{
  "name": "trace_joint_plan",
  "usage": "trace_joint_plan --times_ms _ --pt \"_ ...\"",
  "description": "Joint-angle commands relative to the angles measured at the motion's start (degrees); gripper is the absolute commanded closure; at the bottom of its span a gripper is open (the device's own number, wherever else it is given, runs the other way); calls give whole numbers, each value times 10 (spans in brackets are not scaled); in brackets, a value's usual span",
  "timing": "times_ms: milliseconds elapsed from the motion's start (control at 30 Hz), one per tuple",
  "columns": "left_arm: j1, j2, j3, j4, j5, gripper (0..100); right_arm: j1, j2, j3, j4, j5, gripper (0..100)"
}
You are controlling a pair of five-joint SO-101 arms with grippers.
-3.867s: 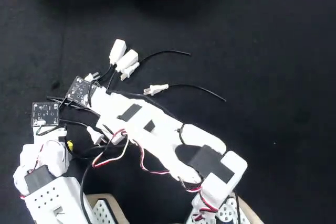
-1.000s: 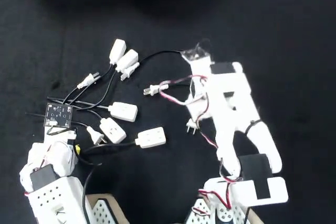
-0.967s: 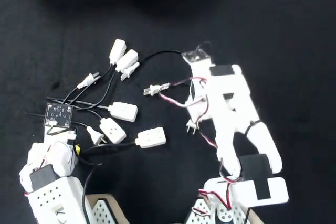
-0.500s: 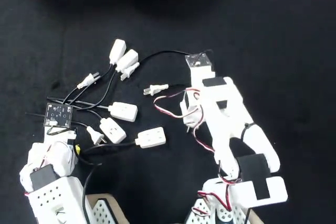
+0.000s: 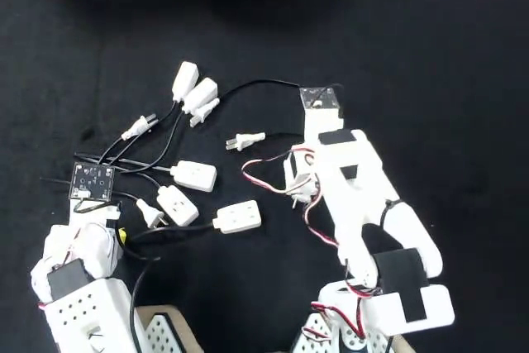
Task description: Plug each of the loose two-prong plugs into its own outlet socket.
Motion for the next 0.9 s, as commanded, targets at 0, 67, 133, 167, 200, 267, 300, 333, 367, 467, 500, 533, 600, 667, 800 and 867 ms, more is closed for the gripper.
trace_joint_plan --times_ms 0,67,133,167,200,267,300,333,367,467,500,533,600,667,800,867 --pt "7 -4 -2 -7 -5 766 -45 33 -12 -5 -11 927" --pt "7 -4 -2 -7 -5 766 -47 60 -29 -2 -12 926" --pt "7 -4 -2 -7 -5 766 -47 87 -48 4 -12 924" --pt "7 -4 -2 -7 -5 766 -51 99 -61 16 -12 923" --pt "7 -4 -2 -7 -5 766 -55 110 -75 27 -12 923" --pt "7 -4 -2 -8 -5 766 -64 131 -99 44 -12 923" --pt "7 -4 -2 -8 -5 766 -66 139 -108 50 -12 923" --pt "7 -4 -2 -8 -5 766 -66 149 -116 56 -12 923" --pt "7 -4 -2 -8 -5 766 -66 157 -123 62 -12 919" --pt "7 -4 -2 -8 -5 766 -67 176 -143 79 -16 858" --pt "7 -4 -2 -9 -5 766 -69 182 -148 84 -21 840" --pt "7 -4 -2 -9 -5 766 -69 187 -150 84 -21 831" --pt "7 -4 -2 -9 -5 766 -69 189 -152 84 -21 836" --pt "7 -4 -2 -9 -5 766 -69 190 -153 84 -21 868" --pt "7 -4 -2 -9 -5 766 -66 189 -163 97 -19 950" --pt "7 -4 -2 -9 -5 766 -65 189 -190 128 -12 956"
